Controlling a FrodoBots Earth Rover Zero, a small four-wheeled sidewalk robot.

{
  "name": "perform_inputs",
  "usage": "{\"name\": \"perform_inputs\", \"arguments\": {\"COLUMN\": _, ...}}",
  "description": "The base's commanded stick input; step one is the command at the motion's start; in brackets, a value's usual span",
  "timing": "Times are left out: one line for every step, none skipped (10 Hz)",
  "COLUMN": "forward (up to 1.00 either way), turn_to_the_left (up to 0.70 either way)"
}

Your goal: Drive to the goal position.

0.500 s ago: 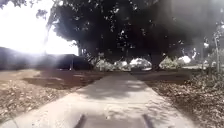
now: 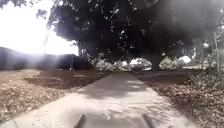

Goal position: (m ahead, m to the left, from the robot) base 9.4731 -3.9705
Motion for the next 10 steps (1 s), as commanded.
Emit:
{"name": "perform_inputs", "arguments": {"forward": 0.70, "turn_to_the_left": -0.10}}
{"name": "perform_inputs", "arguments": {"forward": 0.70, "turn_to_the_left": -0.22}}
{"name": "perform_inputs", "arguments": {"forward": 0.70, "turn_to_the_left": -0.31}}
{"name": "perform_inputs", "arguments": {"forward": 0.70, "turn_to_the_left": -0.31}}
{"name": "perform_inputs", "arguments": {"forward": 0.70, "turn_to_the_left": -0.31}}
{"name": "perform_inputs", "arguments": {"forward": 0.70, "turn_to_the_left": -0.31}}
{"name": "perform_inputs", "arguments": {"forward": 0.70, "turn_to_the_left": -0.31}}
{"name": "perform_inputs", "arguments": {"forward": 0.70, "turn_to_the_left": -0.17}}
{"name": "perform_inputs", "arguments": {"forward": 0.70, "turn_to_the_left": -0.08}}
{"name": "perform_inputs", "arguments": {"forward": 0.70, "turn_to_the_left": -0.01}}
